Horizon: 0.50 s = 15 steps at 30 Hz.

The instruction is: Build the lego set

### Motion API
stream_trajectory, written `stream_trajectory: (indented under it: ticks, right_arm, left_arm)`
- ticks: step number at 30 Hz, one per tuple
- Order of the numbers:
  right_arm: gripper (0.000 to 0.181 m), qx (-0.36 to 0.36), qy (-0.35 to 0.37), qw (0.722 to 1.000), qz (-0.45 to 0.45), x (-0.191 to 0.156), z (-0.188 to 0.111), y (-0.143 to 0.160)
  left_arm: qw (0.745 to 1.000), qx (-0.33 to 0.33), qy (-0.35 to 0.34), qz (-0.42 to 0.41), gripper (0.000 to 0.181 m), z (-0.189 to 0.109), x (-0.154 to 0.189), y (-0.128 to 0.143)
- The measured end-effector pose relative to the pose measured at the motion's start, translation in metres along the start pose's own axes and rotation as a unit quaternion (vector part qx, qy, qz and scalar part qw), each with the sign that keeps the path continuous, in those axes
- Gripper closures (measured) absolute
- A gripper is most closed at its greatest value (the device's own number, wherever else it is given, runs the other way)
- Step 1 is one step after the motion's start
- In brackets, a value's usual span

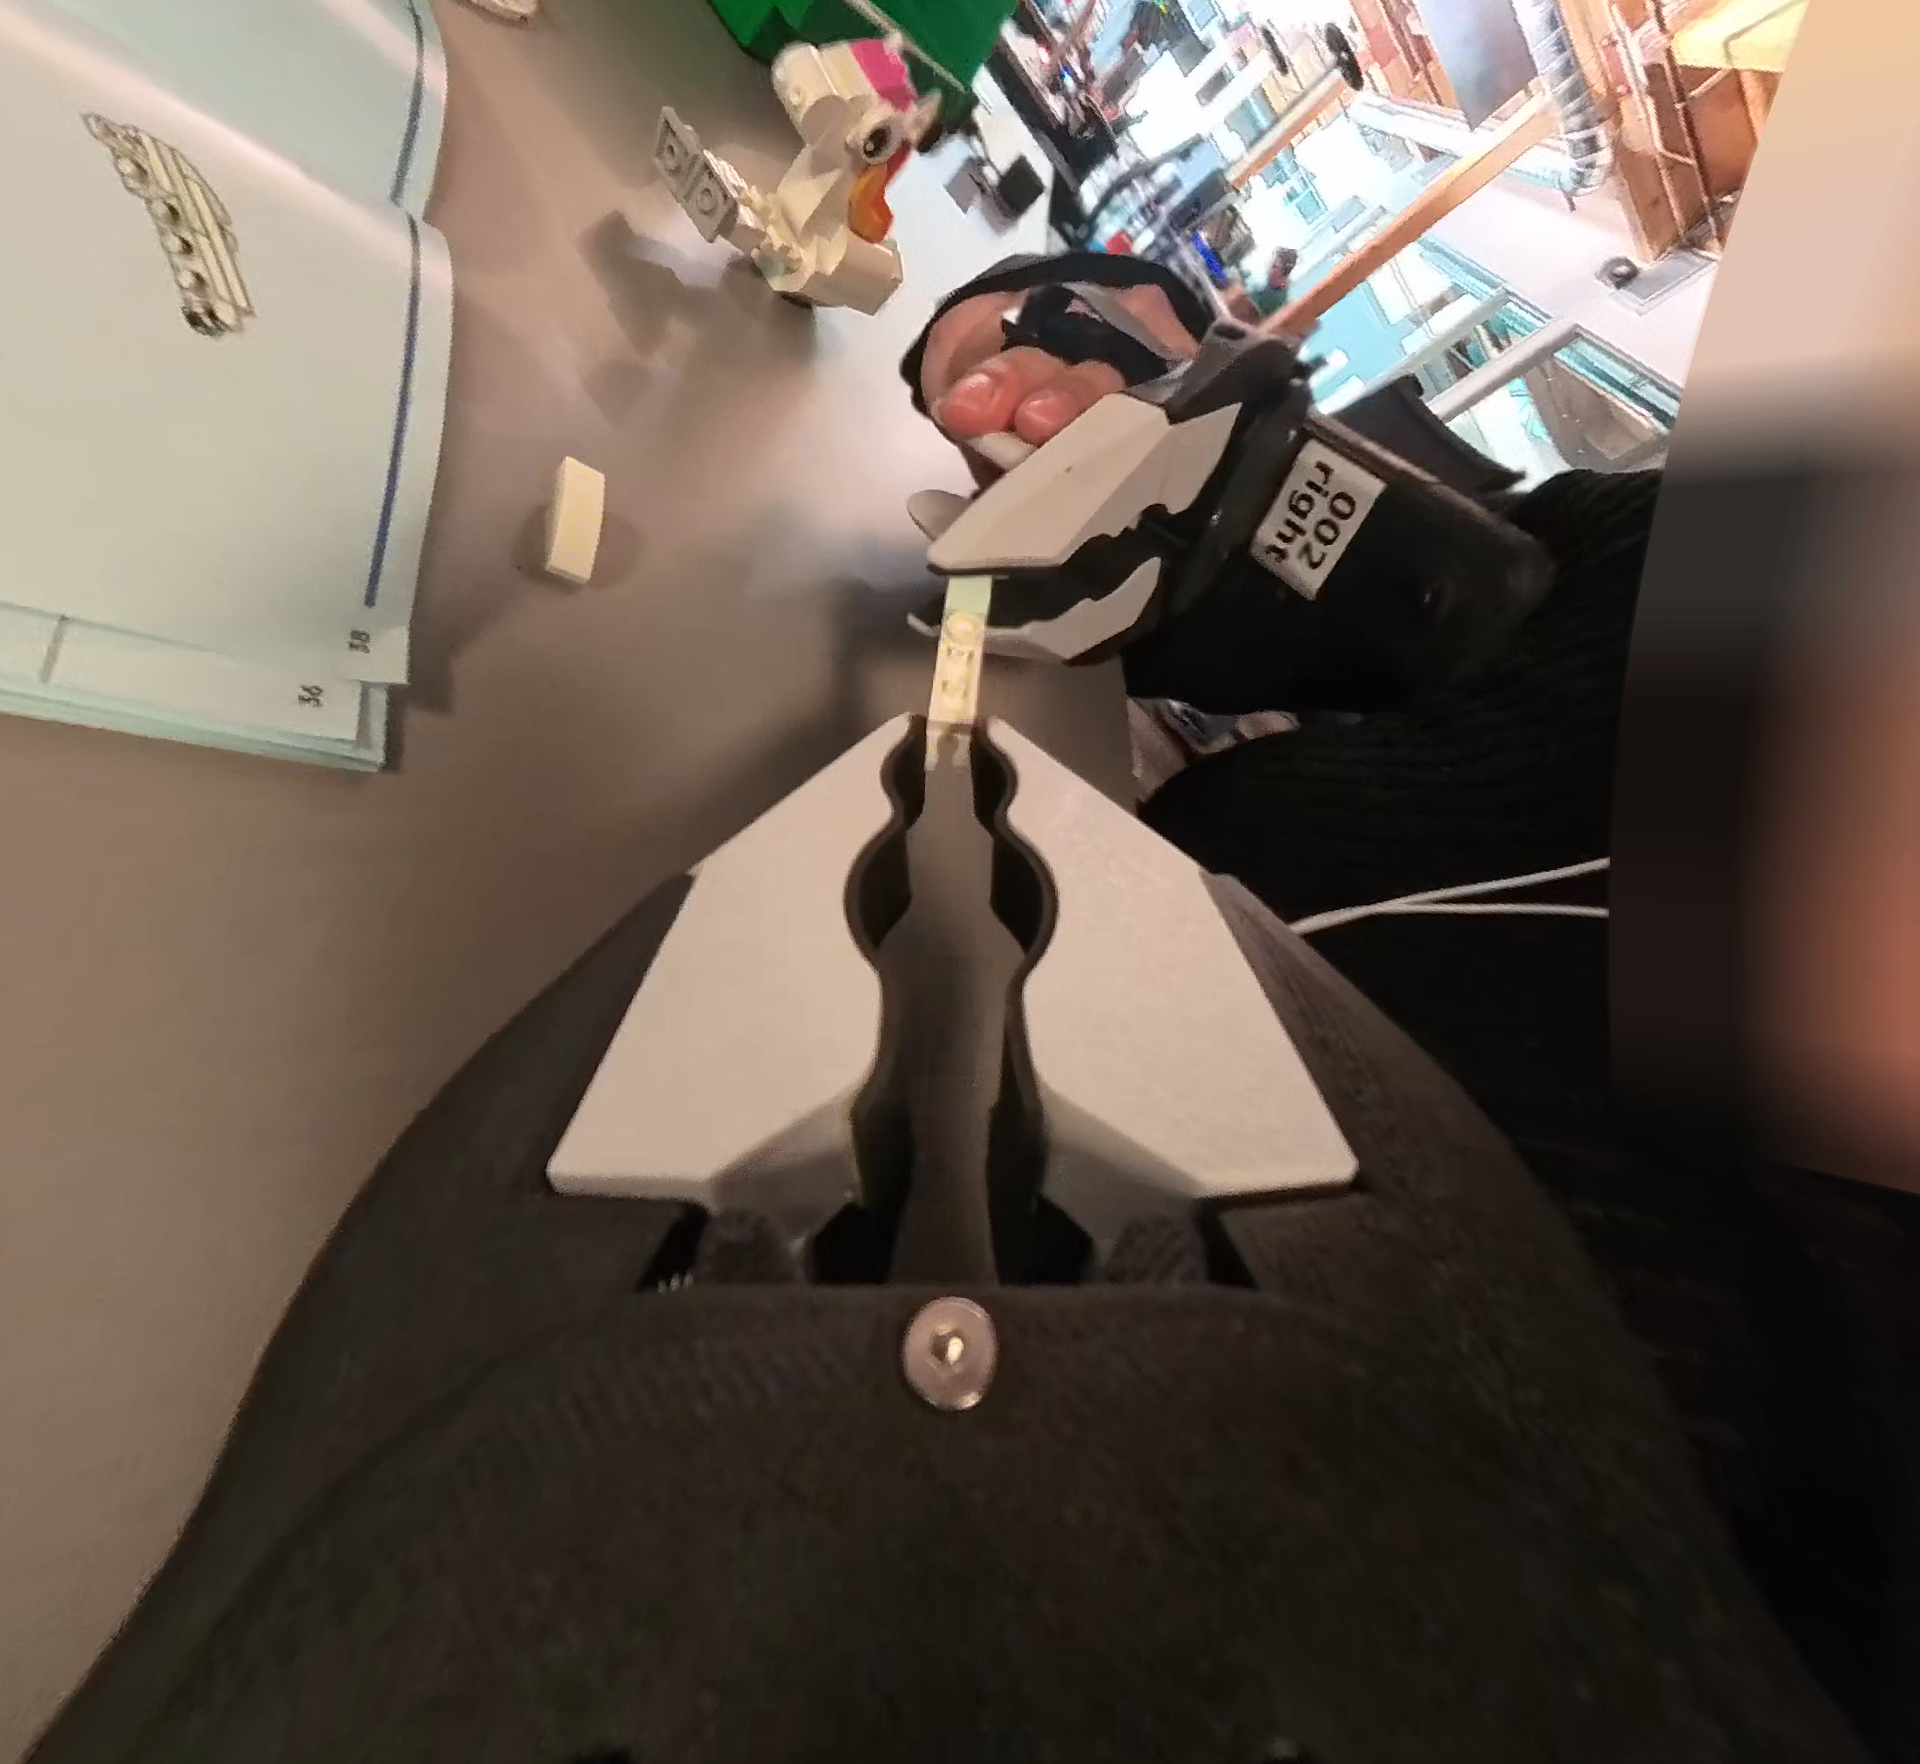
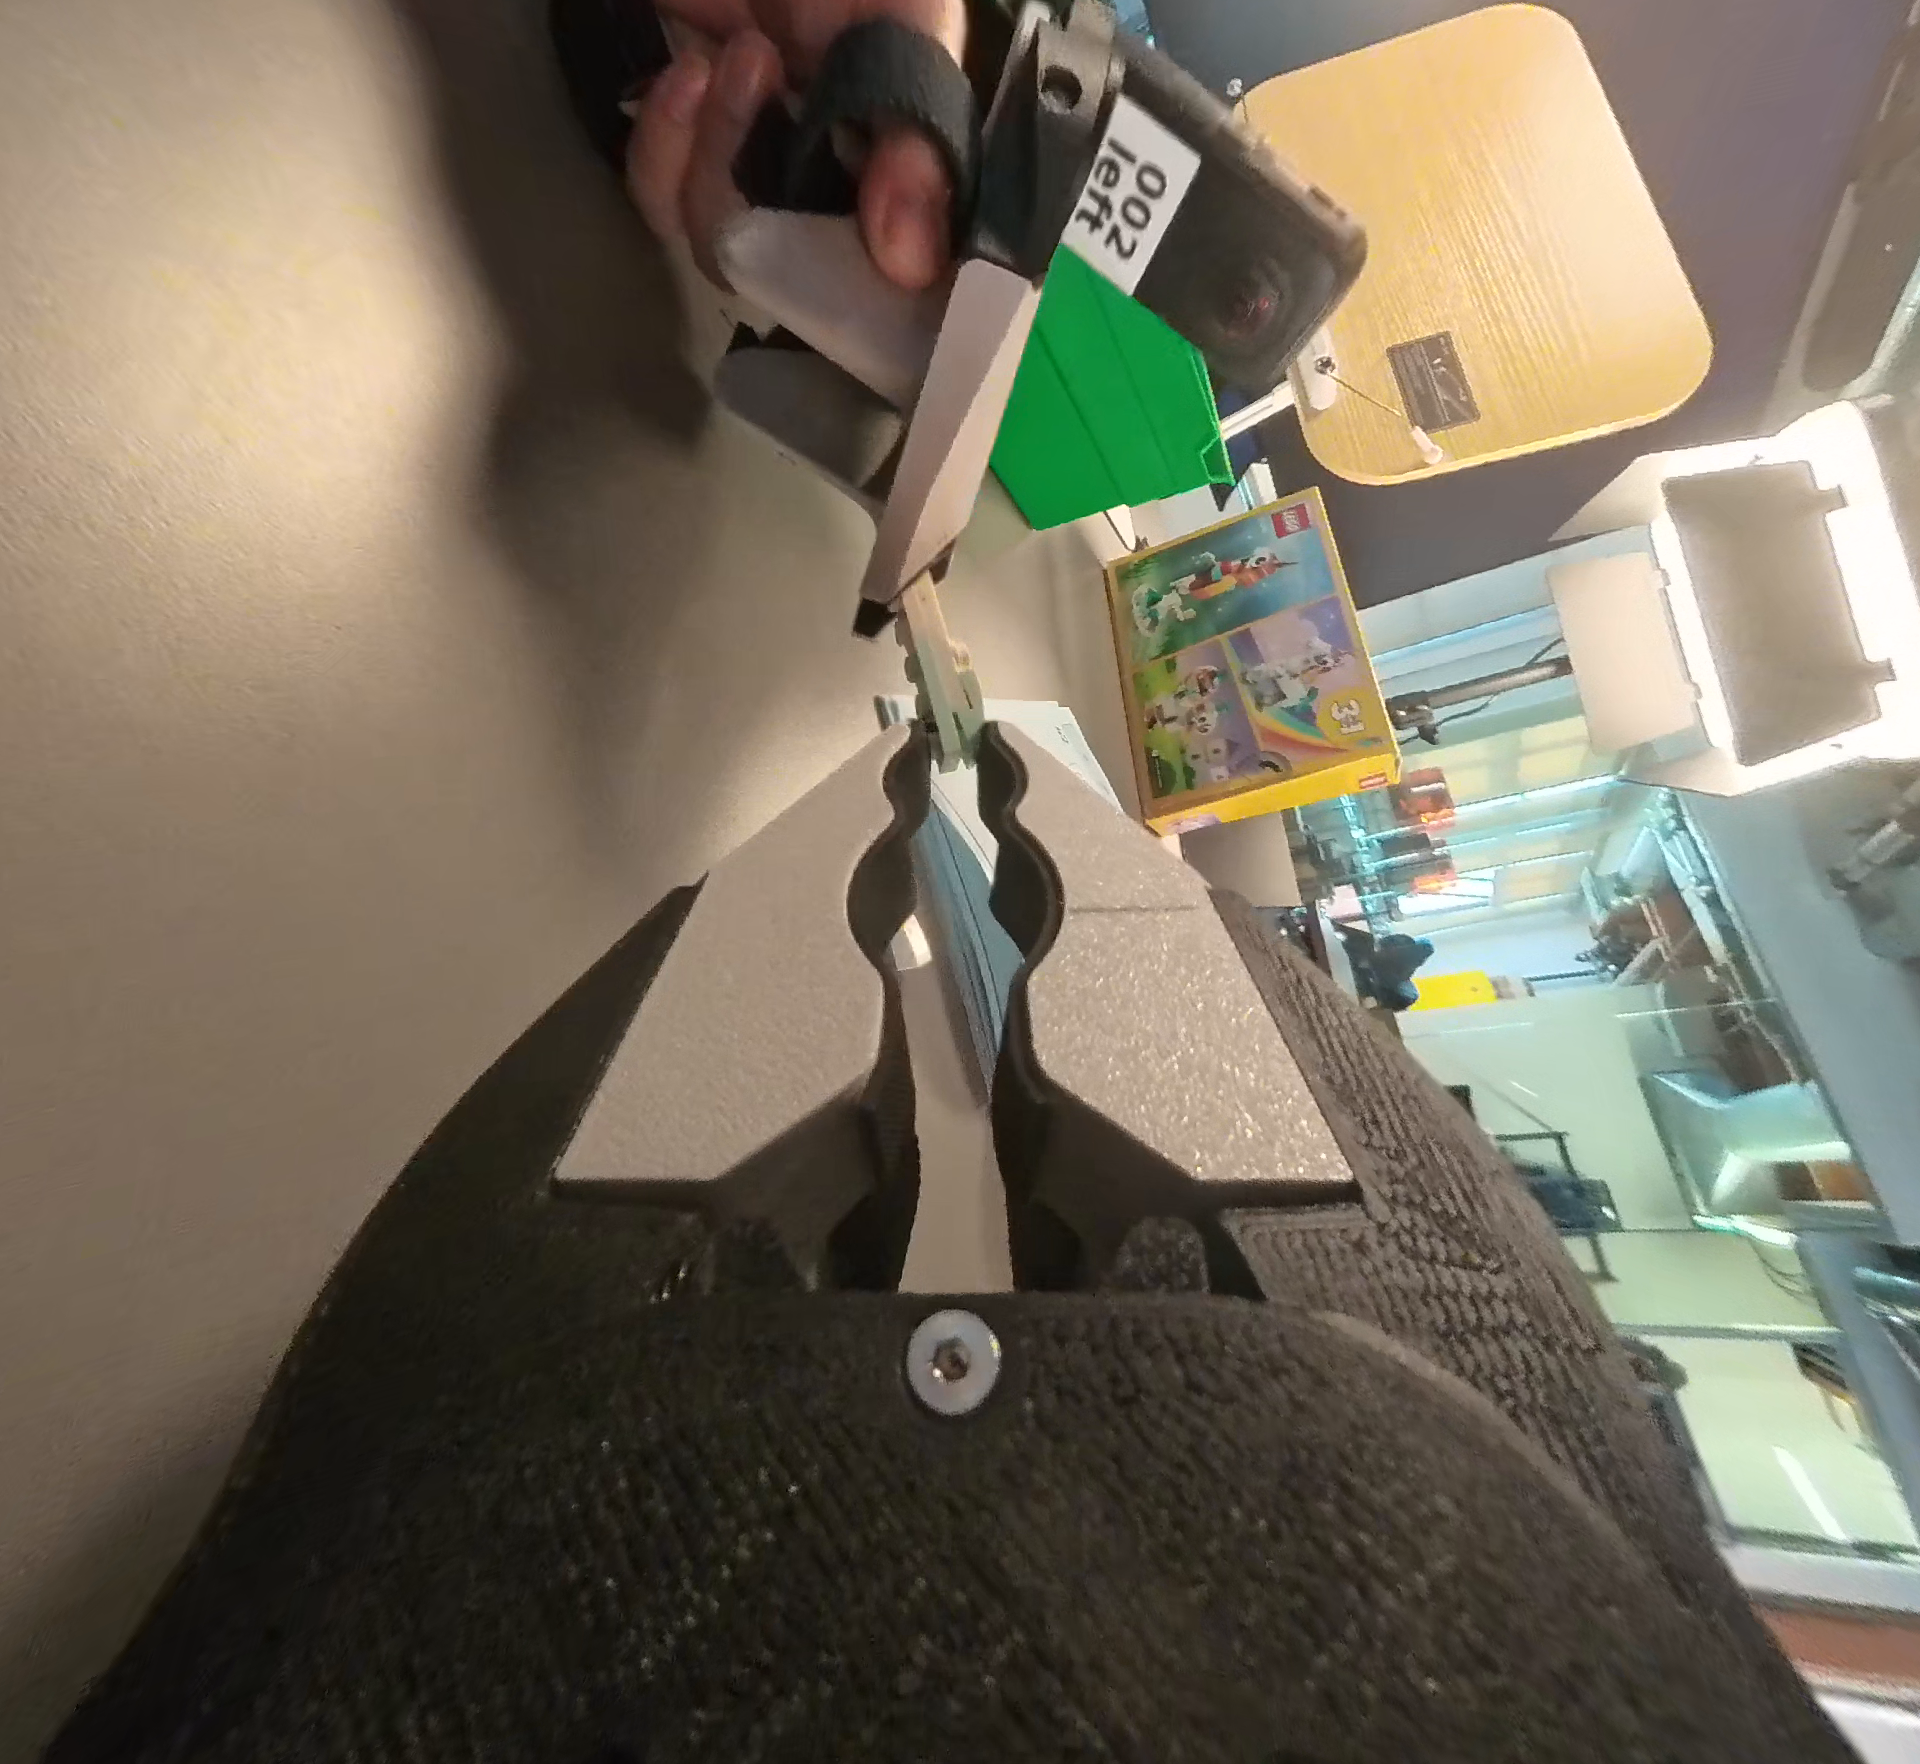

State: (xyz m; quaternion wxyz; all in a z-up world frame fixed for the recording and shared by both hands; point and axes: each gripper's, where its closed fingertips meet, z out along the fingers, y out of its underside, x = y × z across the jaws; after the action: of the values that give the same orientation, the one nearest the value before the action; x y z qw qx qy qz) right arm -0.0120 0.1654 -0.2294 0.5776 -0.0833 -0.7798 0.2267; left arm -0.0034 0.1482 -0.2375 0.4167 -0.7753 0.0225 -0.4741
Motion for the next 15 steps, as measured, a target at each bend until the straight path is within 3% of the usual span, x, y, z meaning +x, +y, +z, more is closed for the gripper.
stream_trajectory:
  ticks: [1, 3, 7, 15]
  right_arm:
    - [0.174, 0.002, 0.000, 1.000, 0.009, 0.002, 0.000, 0.001]
    - [0.174, 0.014, -0.005, 1.000, 0.025, 0.003, 0.000, -0.002]
    - [0.174, 0.019, -0.010, 1.000, 0.019, 0.000, 0.001, -0.007]
    - [0.174, -0.034, 0.063, 0.997, -0.014, 0.014, 0.007, 0.000]
  left_arm:
    - [1.000, 0.012, -0.012, 0.012, 0.172, 0.000, -0.001, -0.004]
    - [0.998, 0.034, -0.025, 0.038, 0.151, 0.001, -0.001, -0.010]
    - [0.999, 0.023, 0.004, 0.041, 0.173, 0.005, 0.007, -0.007]
    - [0.995, 0.072, -0.027, 0.057, 0.173, 0.001, 0.003, -0.021]
